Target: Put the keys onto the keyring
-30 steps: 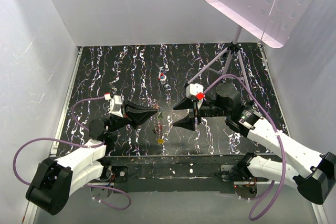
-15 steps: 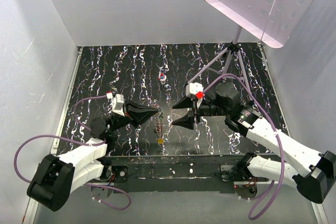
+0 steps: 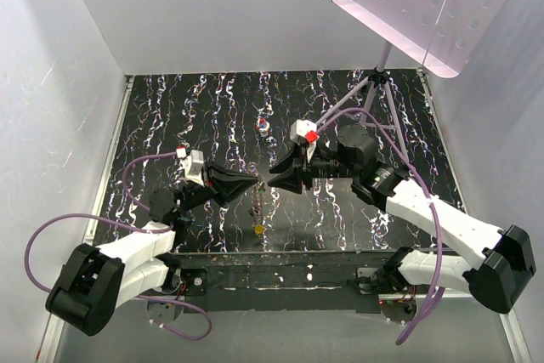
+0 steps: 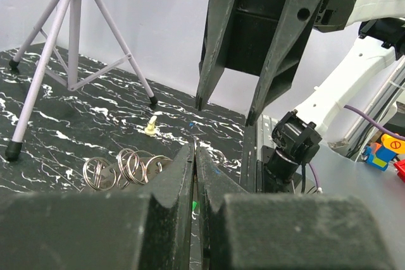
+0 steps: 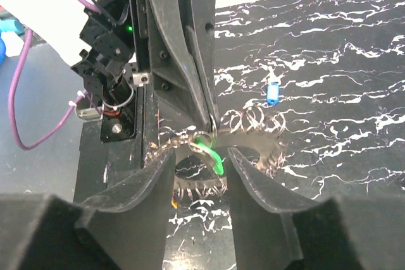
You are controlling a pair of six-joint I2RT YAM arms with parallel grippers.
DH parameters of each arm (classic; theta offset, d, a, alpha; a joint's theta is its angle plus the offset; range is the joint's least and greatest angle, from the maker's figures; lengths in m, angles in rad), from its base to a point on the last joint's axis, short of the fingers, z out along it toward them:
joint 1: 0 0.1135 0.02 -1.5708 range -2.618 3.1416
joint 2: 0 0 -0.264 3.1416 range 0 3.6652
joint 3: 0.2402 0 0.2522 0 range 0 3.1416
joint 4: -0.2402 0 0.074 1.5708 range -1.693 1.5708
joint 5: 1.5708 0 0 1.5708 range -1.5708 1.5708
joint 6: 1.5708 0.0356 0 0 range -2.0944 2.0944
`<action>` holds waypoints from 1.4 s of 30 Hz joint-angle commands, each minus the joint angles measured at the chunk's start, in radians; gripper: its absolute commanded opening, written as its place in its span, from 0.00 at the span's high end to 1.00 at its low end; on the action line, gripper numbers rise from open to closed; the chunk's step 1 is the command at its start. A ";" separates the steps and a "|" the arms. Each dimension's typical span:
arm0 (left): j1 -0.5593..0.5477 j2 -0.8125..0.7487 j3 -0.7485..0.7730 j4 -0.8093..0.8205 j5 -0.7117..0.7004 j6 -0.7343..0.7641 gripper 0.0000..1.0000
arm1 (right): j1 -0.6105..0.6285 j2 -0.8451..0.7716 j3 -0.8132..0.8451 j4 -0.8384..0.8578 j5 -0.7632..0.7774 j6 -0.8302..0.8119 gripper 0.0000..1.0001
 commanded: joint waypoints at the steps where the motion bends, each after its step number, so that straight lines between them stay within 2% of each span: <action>1: -0.001 0.010 0.010 0.228 -0.007 -0.020 1.00 | 0.003 0.026 0.070 0.071 -0.023 0.043 0.57; 9: -0.004 0.005 0.019 0.238 -0.004 -0.029 1.00 | 0.005 0.054 0.078 0.051 -0.060 0.010 0.71; 22: -0.019 -0.013 0.035 0.239 0.001 -0.041 1.00 | 0.008 0.097 0.102 0.040 -0.072 -0.015 0.73; 32: -0.025 -0.019 0.033 0.239 -0.013 -0.033 1.00 | 0.012 0.108 0.113 0.025 -0.105 -0.021 0.79; 42: -0.027 -0.028 0.036 0.238 -0.022 -0.035 1.00 | 0.013 0.103 0.102 0.014 -0.102 -0.021 0.77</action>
